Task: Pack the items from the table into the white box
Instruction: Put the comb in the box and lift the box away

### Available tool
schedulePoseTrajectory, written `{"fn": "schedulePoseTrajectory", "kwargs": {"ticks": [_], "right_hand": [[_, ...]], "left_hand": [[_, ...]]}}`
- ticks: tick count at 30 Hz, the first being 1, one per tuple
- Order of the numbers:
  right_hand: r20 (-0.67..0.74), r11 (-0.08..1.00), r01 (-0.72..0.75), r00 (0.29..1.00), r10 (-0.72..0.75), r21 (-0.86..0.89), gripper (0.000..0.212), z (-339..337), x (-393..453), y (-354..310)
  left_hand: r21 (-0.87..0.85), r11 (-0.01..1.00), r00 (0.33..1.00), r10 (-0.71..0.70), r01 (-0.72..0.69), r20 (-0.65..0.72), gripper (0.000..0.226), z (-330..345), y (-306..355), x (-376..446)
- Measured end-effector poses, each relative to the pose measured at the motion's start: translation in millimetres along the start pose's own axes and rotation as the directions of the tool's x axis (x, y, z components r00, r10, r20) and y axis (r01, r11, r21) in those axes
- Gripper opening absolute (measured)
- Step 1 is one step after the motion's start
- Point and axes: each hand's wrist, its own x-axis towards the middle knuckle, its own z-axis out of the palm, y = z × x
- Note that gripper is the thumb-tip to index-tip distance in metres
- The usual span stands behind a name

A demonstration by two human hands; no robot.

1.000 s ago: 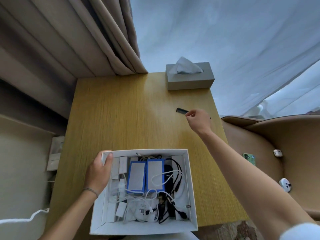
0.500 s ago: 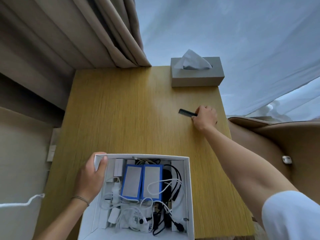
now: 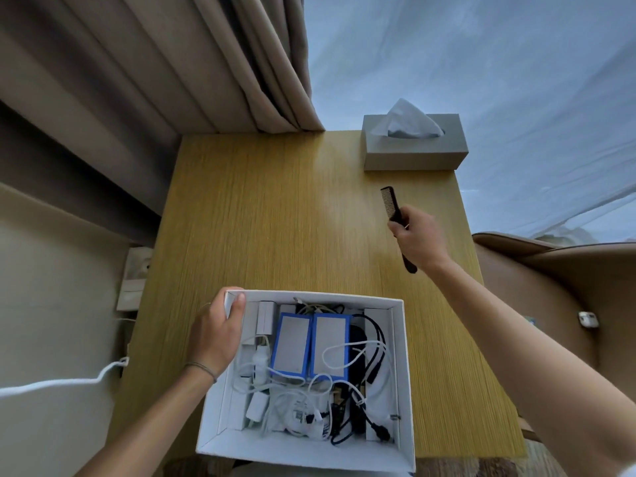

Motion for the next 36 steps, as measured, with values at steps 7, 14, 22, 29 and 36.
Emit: {"fn": "schedulePoseTrajectory", "kwargs": {"ticks": [7, 14, 22, 29, 36], "right_hand": [[0.034, 0.967, 0.235, 0.970, -0.239, 0.098, 0.021, -33, -90, -90], [0.349, 0.809, 0.546, 0.818, -0.458, -0.217, 0.016, 1, -148, -122], [0.421, 0.631, 0.571, 0.819, -0.390, -0.525, 0.009, 48, -155, -118], [0.328, 0.656, 0.531, 0.847, -0.418, -0.536, 0.006, 60, -158, -117], [0.100, 0.807, 0.436, 0.895, -0.434, -0.398, 0.014, 29, -177, -109]], "left_hand": [[-0.013, 1.000, 1.000, 0.008, -0.008, 0.014, 0.029, -4, 2, -1], [-0.042, 0.999, 1.000, 0.006, -0.005, 0.010, 0.034, -4, 1, 0], [-0.033, 0.999, 1.000, 0.018, -0.017, 0.007, 0.037, -5, -2, -1], [-0.033, 0.999, 0.999, -0.009, 0.010, 0.037, 0.033, -6, -3, 0], [0.060, 0.998, 0.977, -0.016, 0.004, 0.215, 0.036, -22, -18, -14]]}}
